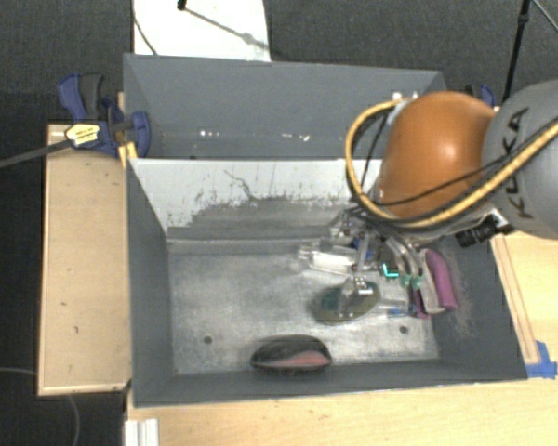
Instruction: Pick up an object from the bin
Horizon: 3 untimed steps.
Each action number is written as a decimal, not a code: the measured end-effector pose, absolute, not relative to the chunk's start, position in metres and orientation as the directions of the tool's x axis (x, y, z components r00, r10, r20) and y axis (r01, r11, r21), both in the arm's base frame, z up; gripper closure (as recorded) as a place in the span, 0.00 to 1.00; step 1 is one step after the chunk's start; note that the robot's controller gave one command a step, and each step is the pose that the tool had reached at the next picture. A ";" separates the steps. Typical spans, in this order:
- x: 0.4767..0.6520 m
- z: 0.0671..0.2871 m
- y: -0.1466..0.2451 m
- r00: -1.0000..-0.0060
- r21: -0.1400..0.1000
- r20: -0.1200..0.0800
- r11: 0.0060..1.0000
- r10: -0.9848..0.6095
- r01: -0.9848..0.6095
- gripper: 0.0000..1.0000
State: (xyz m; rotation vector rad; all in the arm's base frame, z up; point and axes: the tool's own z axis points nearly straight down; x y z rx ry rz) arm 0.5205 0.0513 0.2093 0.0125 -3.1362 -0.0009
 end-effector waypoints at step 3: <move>0.587 0.073 -0.064 -0.889 0.002 -0.009 0.889 -0.458 -0.458 1.00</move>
Offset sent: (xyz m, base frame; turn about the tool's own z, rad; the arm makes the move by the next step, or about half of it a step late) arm 0.0416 -0.0527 -0.1252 -0.5751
